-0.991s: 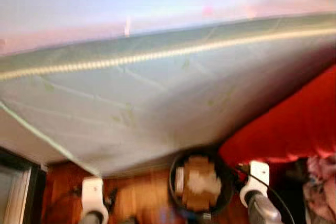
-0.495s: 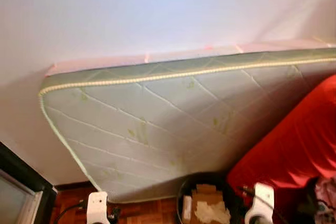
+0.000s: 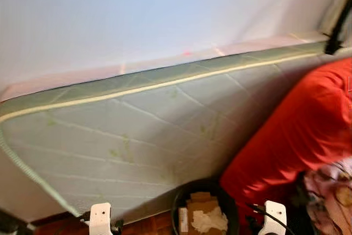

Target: Clean up the room

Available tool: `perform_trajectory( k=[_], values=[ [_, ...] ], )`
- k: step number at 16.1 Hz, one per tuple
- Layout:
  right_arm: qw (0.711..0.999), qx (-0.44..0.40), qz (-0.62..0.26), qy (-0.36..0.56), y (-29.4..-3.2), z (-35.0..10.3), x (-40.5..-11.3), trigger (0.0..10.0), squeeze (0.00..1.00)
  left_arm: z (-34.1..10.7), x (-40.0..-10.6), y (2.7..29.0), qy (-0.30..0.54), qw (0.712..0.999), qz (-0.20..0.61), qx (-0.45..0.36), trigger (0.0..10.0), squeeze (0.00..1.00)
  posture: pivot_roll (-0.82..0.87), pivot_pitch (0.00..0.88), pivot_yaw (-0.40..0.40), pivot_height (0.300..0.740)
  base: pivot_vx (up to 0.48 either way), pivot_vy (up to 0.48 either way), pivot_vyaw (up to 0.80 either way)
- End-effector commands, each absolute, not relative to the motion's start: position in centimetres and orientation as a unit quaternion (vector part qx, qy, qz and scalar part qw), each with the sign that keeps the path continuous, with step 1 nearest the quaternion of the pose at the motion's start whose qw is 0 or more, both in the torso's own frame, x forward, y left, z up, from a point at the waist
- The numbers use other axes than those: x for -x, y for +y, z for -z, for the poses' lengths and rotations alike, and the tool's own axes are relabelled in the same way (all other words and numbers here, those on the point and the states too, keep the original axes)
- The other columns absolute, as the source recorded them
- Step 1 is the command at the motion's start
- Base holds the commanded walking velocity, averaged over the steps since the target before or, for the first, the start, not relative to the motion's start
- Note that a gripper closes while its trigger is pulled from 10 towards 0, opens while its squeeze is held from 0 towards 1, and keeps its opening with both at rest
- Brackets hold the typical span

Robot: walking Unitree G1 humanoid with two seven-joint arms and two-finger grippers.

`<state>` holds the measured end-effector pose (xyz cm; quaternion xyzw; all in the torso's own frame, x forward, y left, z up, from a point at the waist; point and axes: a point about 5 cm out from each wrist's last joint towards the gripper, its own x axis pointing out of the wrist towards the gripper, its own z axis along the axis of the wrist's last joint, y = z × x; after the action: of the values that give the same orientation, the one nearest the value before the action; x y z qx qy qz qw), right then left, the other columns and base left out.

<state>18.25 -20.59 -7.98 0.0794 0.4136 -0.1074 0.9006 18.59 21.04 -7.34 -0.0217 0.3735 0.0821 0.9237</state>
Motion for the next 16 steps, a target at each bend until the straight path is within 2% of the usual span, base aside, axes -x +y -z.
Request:
perform_trajectory(
  k=[1, 7, 9, 16],
  values=[
    [0.9, -0.074, 0.101, 0.417, -20.4, 8.0, -18.4, 10.0, 0.0, 7.3, -18.6, 21.4, 0.375, 0.923, -0.089, 0.019, 10.0, 0.0, -0.02, 0.068, -0.013, 0.74, 0.0, 0.0, -0.61],
    [0.894, -0.075, 0.111, 0.428, -20.7, 8.2, -17.9, 10.0, 0.0, 7.4, -18.3, 21.8, 0.381, 0.921, -0.084, 0.007, 10.0, 0.0, -0.01, 0.096, -0.015, 0.74, 0.0, 0.0, -0.61],
    [0.889, -0.072, 0.115, 0.437, -21.1, 8.5, -17.2, 10.0, 0.0, 7.6, -18.0, 21.8, 0.386, 0.918, -0.086, 0.006, 10.0, 0.0, -0.01, 0.096, -0.022, 0.74, 0.0, -0.48, -0.61],
    [0.883, -0.07, 0.105, 0.453, -20.6, 8.9, -16.4, 10.0, 0.0, 7.9, -17.3, 21.7, 0.395, 0.914, -0.091, 0.015, 10.0, 0.0, 0.0, 0.084, -0.033, 0.74, 0.0, 0.0, -0.61]
  ],
)
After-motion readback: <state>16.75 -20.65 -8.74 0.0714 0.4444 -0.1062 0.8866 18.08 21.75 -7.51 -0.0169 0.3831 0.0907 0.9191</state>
